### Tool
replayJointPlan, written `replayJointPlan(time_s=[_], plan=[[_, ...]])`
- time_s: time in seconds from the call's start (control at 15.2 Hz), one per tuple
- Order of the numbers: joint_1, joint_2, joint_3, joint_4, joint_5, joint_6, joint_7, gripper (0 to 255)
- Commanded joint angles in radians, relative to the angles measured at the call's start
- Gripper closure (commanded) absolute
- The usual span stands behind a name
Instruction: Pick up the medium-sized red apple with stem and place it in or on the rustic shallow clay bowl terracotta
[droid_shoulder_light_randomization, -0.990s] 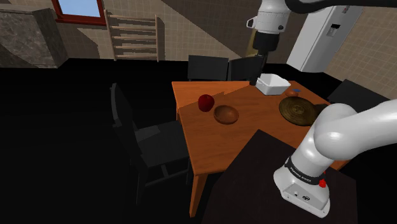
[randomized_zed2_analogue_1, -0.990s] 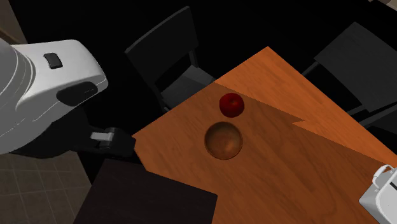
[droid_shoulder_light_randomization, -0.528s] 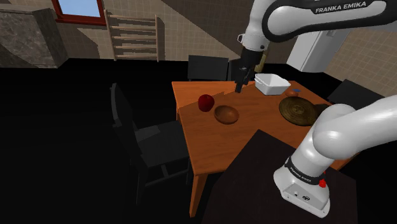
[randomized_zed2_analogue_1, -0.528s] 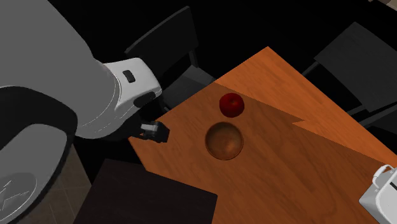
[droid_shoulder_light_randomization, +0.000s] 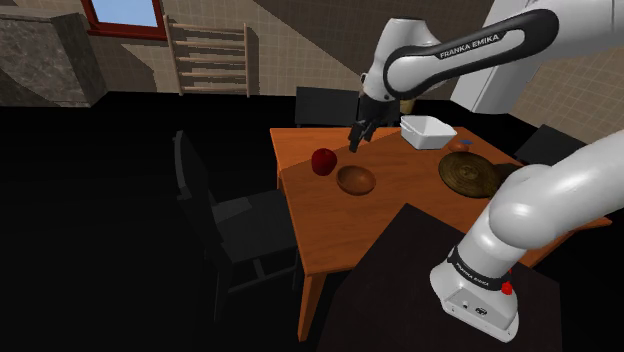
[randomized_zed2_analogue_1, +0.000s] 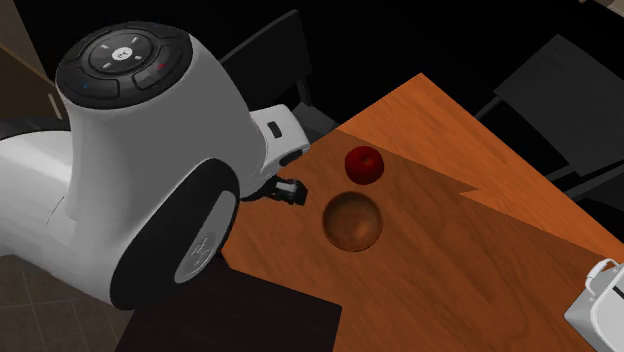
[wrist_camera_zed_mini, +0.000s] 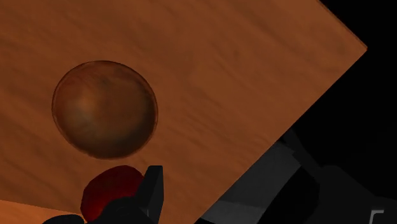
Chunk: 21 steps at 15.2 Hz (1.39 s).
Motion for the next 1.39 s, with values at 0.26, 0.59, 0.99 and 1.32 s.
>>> replayJointPlan(time_s=[0.26, 0.59, 0.99, 1.32], plan=[[-0.049, 0.204, -0.027, 0.023, -0.028, 0.264, 0.016, 0], [-0.081, 0.390, -0.050, 0.087, -0.043, 0.450, 0.034, 0], [-0.110, 0.613, -0.078, 0.210, -0.034, 0.629, 0.042, 0], [-0.144, 0.793, -0.085, 0.345, 0.004, 0.737, 0.030, 0]])
